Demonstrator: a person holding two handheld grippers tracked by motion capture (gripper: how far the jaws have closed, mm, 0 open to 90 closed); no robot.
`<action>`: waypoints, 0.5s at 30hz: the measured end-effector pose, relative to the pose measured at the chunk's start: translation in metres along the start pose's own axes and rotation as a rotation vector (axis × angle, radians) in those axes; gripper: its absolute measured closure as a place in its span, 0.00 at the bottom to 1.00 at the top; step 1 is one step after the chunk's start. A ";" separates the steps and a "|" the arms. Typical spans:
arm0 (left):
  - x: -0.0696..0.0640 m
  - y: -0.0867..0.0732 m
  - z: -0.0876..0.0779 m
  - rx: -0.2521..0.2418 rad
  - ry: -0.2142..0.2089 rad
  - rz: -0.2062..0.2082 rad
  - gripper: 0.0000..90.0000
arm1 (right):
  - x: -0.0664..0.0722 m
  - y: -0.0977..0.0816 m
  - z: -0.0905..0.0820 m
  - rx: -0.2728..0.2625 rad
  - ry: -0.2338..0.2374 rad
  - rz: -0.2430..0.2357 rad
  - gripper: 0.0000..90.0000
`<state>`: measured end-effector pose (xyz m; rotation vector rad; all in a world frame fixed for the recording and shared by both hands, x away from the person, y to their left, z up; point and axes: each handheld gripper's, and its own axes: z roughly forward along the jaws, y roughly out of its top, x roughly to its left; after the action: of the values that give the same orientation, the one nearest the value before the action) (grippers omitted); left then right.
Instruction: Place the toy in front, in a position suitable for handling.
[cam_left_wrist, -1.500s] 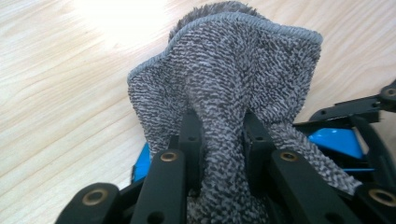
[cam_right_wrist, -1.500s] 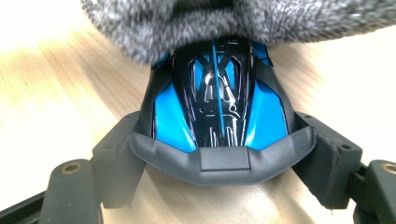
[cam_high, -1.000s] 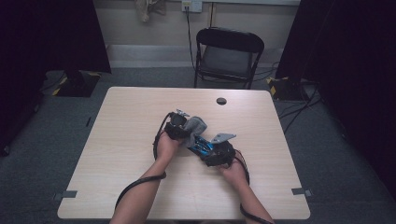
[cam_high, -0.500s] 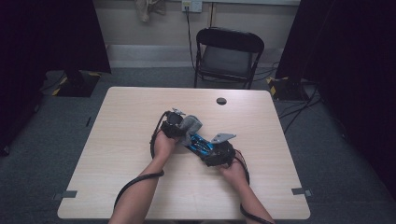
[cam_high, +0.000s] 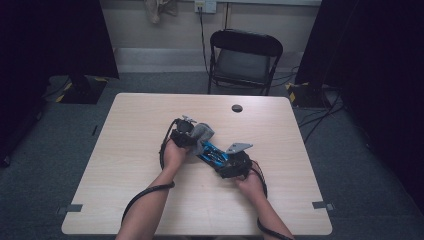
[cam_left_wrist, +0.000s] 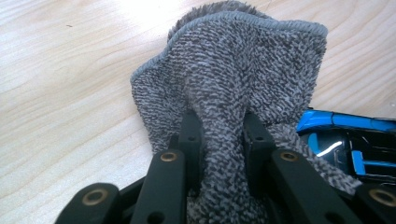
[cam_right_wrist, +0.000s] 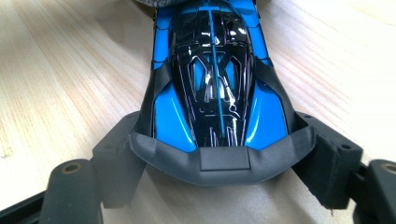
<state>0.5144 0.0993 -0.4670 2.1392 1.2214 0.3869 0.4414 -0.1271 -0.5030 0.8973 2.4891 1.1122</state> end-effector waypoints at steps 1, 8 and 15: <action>0.000 0.000 0.000 0.002 0.005 -0.001 0.83 | 0.000 0.000 0.000 0.000 0.000 0.000 0.27; 0.005 -0.001 0.001 0.006 0.006 -0.009 0.83 | 0.000 0.000 0.000 0.000 0.000 0.000 0.27; 0.007 -0.003 0.002 0.010 0.034 -0.010 0.83 | 0.000 0.000 0.000 -0.001 0.000 0.001 0.27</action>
<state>0.5173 0.1055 -0.4710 2.1419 1.2555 0.4148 0.4414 -0.1270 -0.5030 0.8982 2.4885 1.1134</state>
